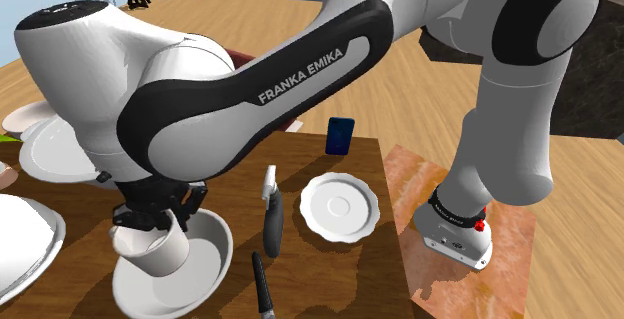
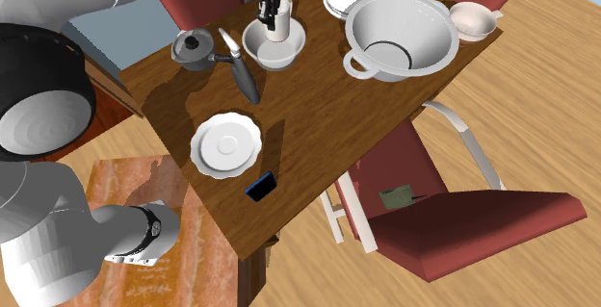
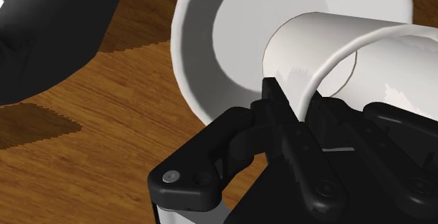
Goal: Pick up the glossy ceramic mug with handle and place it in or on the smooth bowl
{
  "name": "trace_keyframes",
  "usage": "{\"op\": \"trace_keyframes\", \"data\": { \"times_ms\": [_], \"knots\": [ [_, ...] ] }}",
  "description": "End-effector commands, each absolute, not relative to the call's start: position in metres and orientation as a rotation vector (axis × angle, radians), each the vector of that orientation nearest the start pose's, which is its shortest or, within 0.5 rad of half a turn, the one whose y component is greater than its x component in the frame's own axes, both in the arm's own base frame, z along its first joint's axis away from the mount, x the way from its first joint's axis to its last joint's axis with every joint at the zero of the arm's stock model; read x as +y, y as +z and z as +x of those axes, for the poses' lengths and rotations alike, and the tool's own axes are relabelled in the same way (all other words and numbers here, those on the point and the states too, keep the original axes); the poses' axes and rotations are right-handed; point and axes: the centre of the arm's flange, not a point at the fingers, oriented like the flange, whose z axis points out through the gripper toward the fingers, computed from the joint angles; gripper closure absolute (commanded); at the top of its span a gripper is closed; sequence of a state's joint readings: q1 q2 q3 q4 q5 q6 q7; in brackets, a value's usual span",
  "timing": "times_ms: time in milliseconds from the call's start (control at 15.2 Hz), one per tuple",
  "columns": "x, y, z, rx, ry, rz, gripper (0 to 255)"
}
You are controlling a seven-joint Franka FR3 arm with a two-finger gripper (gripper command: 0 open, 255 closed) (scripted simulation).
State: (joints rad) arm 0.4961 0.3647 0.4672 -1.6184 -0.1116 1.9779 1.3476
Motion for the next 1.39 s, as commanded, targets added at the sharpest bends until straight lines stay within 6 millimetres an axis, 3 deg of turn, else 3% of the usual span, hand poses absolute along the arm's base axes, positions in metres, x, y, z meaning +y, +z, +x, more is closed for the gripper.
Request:
{"op": "trace_keyframes", "data": {
  "times_ms": [0,330,396,726,990,1320],
  "knots": [
    [0.517,0.433,0.409,0.569,0.059,-3.032,255],
    [0.517,0.433,0.409,0.569,0.059,-3.032,255],
    [0.517,0.433,0.409,0.569,0.059,-3.032,0],
    [0.517,0.433,0.409,0.569,0.059,-3.032,0],
    [0.514,0.483,0.411,0.569,0.059,-3.032,0],
    [0.514,0.483,0.411,0.569,0.059,-3.032,0]
  ]
}}
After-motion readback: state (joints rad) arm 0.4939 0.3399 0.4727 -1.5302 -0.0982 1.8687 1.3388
